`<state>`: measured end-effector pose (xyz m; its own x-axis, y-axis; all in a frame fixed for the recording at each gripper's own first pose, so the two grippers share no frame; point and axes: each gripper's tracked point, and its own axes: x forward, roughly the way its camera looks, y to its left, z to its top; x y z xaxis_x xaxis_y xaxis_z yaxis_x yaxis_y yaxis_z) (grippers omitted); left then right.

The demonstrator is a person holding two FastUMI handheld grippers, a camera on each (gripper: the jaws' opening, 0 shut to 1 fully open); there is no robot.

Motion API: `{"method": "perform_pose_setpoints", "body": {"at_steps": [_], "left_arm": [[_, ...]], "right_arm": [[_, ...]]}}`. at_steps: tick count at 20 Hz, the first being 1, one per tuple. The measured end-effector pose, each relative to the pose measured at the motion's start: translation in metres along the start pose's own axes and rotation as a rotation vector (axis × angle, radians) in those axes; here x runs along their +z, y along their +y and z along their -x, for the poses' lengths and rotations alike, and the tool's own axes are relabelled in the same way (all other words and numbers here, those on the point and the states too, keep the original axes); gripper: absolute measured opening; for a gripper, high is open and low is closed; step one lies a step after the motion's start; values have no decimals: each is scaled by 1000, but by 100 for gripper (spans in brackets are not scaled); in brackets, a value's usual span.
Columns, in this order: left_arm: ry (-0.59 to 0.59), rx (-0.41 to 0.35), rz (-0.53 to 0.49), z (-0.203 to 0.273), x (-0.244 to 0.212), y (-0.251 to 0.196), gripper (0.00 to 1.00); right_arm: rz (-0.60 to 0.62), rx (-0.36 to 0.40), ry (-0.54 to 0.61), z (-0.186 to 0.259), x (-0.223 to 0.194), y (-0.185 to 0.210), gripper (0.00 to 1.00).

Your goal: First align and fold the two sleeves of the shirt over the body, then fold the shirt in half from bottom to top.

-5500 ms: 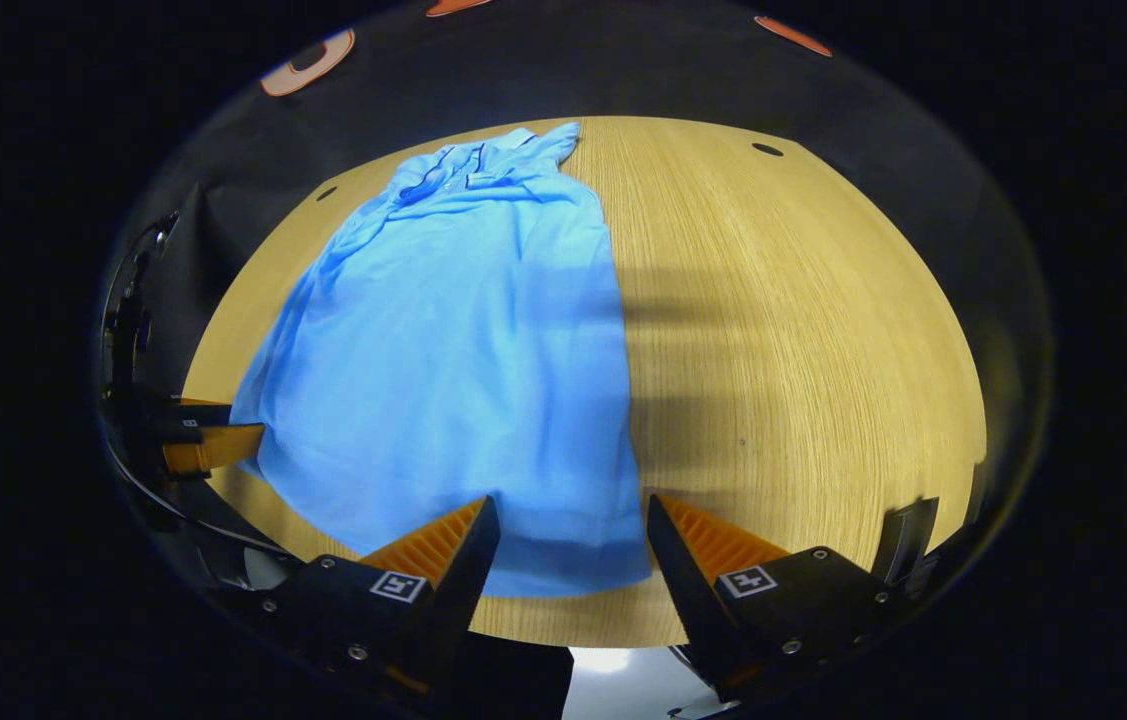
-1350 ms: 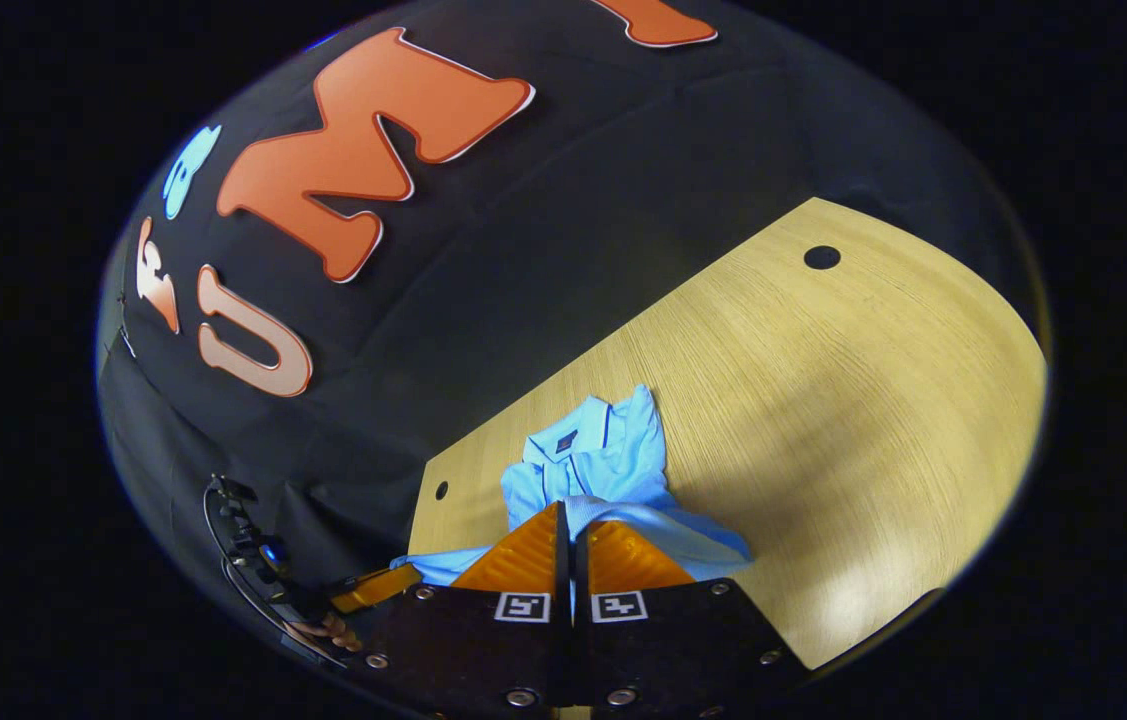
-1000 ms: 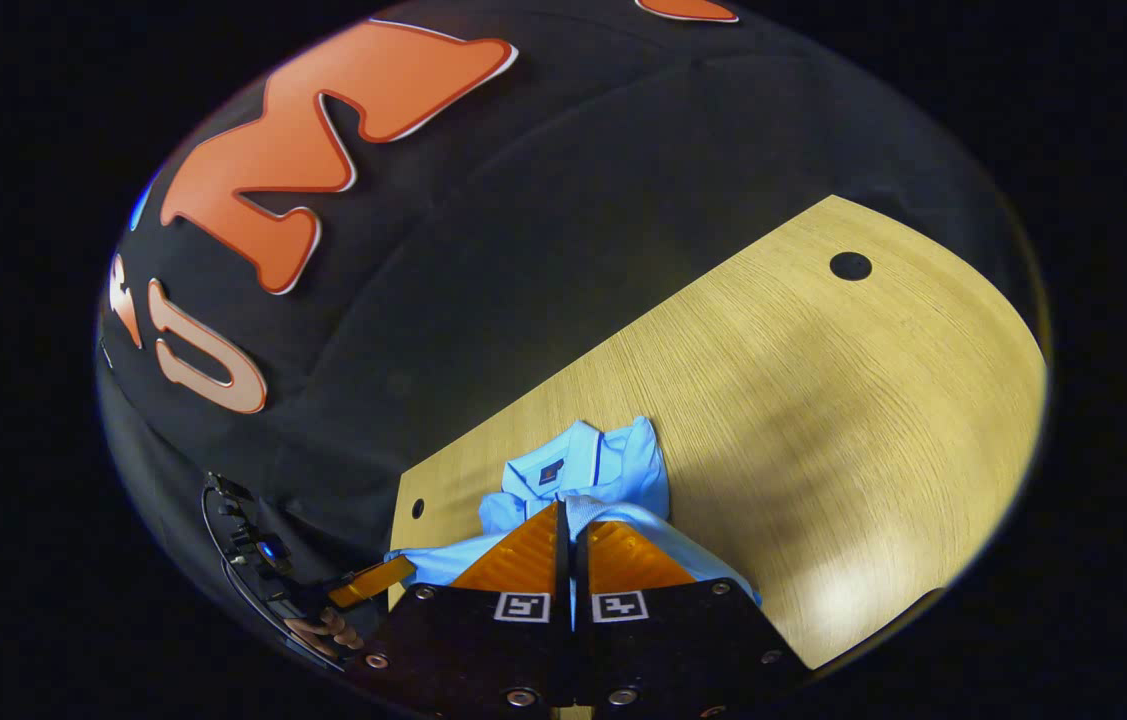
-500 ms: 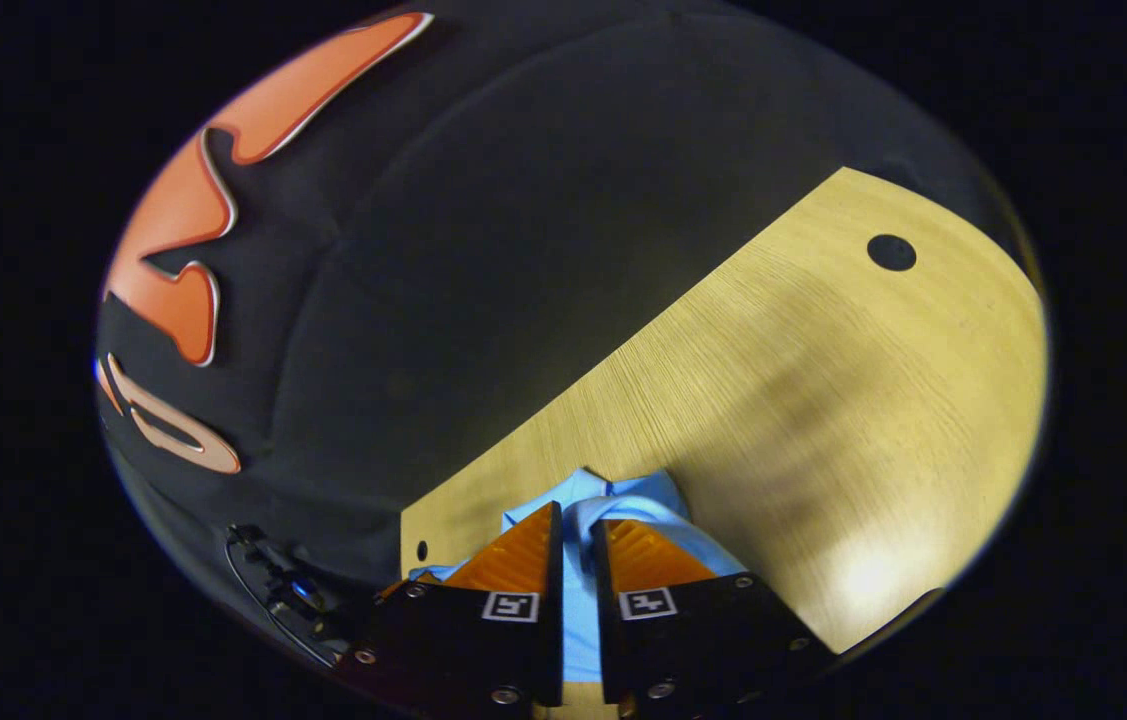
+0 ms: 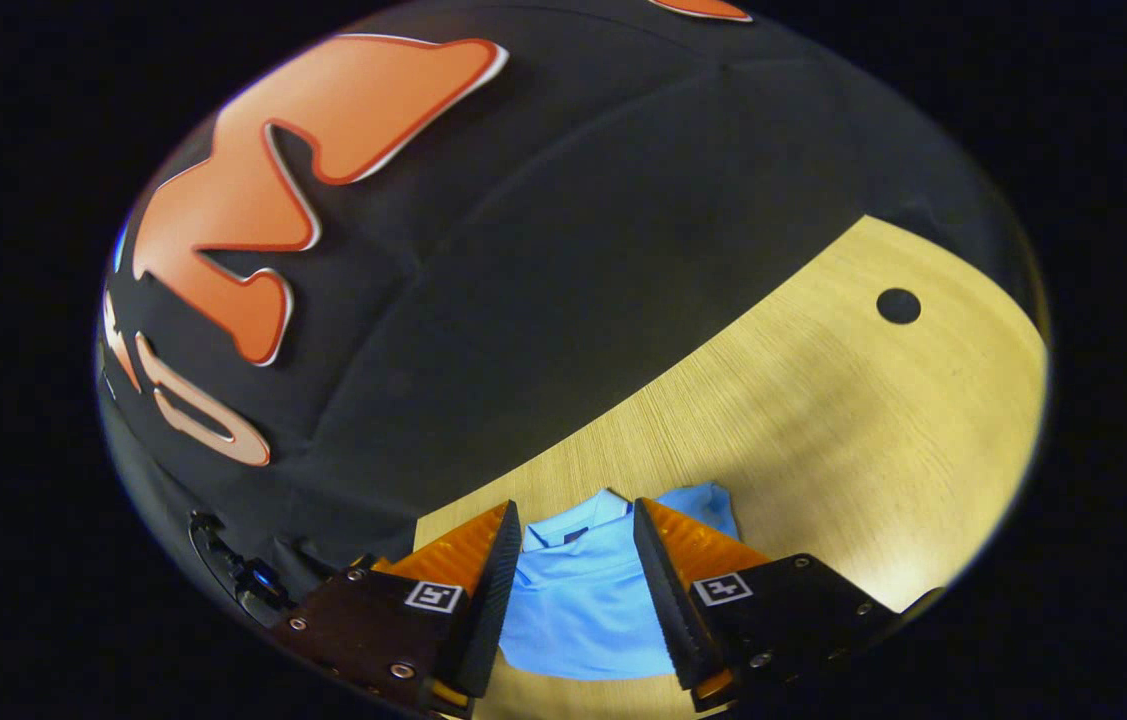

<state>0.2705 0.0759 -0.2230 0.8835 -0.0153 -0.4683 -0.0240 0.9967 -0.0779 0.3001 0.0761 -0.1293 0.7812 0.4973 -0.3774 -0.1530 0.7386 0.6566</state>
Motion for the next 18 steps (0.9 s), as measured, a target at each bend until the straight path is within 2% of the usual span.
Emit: {"method": "perform_pose_setpoints", "body": {"at_steps": [1,2,3,5,11,18], "left_arm": [[-13,5,12,13,3,0,98],[-26,14,15,26,3,0,98],[-39,23,10,39,4,-2,98],[-70,30,2,68,10,-16,98],[-171,26,16,162,26,-67,97],[-318,41,-16,271,38,-127,97]], "right_arm": [[49,-2,-12,12,-1,2,75],[104,-13,-21,24,-1,2,67],[155,-25,-39,38,-1,1,87],[242,-48,-77,67,-1,1,95],[454,-62,-185,153,-12,17,97],[570,-40,-283,245,-30,26,98]]}}
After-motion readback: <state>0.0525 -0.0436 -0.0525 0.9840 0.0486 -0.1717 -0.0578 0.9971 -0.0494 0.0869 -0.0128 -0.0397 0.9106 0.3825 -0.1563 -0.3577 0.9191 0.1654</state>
